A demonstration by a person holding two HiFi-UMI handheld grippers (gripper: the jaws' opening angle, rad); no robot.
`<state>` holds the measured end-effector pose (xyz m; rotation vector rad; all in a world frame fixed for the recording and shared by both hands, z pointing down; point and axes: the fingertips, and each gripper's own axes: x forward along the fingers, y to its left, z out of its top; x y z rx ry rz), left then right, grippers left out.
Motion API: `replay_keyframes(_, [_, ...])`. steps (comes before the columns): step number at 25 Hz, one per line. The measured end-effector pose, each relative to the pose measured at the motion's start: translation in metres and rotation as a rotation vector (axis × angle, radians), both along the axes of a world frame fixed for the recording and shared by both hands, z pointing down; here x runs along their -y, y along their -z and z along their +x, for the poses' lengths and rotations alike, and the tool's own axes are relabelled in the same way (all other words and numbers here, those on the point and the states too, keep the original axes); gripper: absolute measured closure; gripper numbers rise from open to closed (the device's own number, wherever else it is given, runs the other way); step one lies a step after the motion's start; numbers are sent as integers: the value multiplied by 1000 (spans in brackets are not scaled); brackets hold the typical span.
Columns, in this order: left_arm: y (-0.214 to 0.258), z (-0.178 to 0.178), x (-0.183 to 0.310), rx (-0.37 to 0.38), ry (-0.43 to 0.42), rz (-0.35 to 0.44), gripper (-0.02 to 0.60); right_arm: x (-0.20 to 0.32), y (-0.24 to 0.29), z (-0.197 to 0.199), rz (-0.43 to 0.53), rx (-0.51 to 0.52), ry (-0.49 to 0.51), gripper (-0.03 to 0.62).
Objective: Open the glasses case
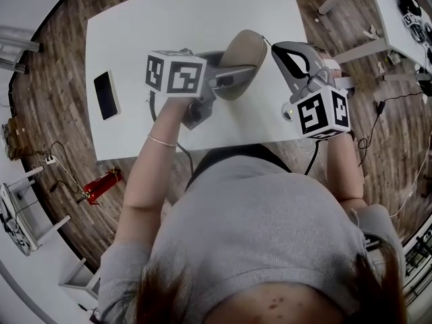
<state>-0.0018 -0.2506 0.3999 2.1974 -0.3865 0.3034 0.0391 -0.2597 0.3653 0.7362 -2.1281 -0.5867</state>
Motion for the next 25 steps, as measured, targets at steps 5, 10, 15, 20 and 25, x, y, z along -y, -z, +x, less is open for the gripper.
replay_keyframes(5, [1,-3,4,-3,16,-16,225,-3,2,0,-12,11,5,589])
replay_keyframes(10, [-1,-8,21,-20,110,-54,226,-18,-2,-12,-28,14,51,589])
replay_keyframes(15, [-4,-7,33,-32,171,-94,225,-26,-10,-20,-54,26,58,589])
replay_keyframes(20, [-8,-5,40,-14,202,-123,225,-26,-17,-19,-74,29,45,589])
replay_keyframes(25, [-4,-4,44,-37,218,-142,224,-24,-16,-15,-86,53,54,589])
